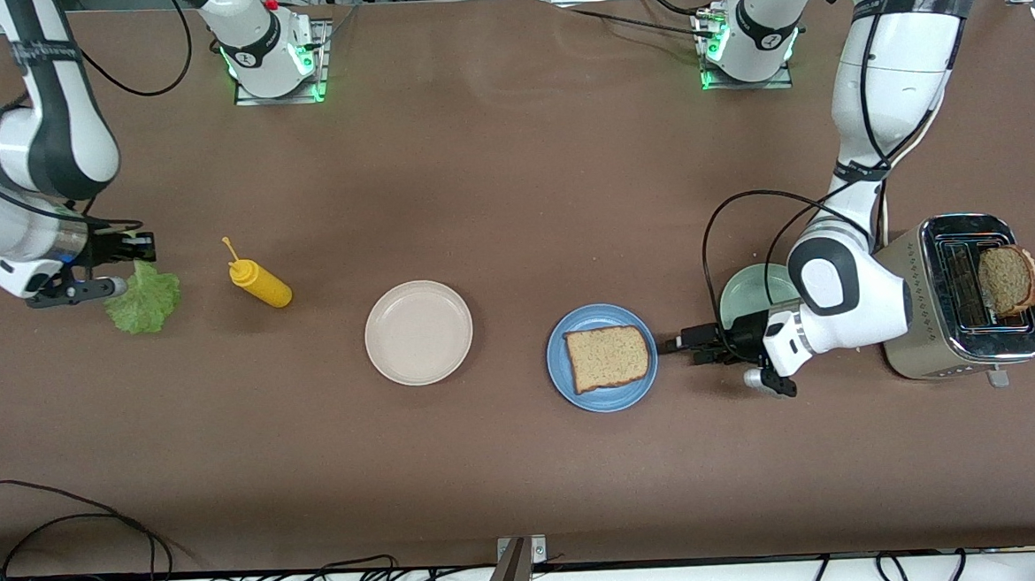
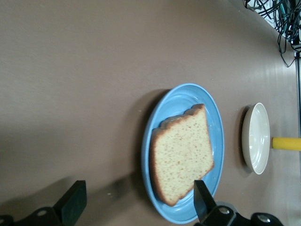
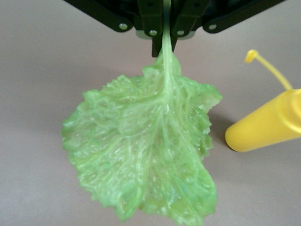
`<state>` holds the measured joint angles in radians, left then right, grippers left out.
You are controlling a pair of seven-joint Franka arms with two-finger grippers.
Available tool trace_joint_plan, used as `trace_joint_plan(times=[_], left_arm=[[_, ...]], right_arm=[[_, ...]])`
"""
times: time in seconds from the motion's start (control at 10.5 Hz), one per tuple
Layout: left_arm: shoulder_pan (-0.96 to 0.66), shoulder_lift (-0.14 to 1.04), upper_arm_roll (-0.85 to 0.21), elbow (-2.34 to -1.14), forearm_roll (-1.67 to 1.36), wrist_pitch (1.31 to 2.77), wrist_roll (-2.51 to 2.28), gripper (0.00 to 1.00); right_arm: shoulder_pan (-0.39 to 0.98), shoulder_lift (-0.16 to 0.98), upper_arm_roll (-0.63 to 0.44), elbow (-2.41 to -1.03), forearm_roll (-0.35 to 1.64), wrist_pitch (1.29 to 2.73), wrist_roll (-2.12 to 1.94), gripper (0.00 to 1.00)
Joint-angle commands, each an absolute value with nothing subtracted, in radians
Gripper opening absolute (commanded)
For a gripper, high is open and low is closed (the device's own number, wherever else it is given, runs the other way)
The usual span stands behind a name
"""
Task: Make sandwich in blue plate with both arms
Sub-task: 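Lift the lettuce with the right gripper while the left gripper withdraws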
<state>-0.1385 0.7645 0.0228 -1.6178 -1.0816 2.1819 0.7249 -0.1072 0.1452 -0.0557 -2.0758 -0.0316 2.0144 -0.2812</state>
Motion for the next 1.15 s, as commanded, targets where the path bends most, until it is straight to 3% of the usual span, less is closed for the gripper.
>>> trace_joint_plan(times=[0.0,0.48,0.76,1.05], left_arm=[[-0.147,0.706,0.073,-1.640,-1.057,2.181,0.758,1.00],[-0.117,0.378,0.072,-1.776,-0.298,2.165,0.344,1.00],[-0.065,0.250,0.072,-1.796,-0.136,2.039,0.280,1.00],[-0.043,0.115,0.068,-1.798,0.007,1.823,0.187,1.00]], right_arm=[[-0.106,0.130,-0.020,-1.935,-0.015,1.857,-0.296,0.00],[-0.106,0.126,0.128,-1.741,-0.003,1.761,-0.227,0.00],[-0.106,0.124,0.251,-1.729,0.026,1.759,-0.048,0.00],[-0.088,0.155,0.386,-1.634,0.017,1.781,0.150,0.00]])
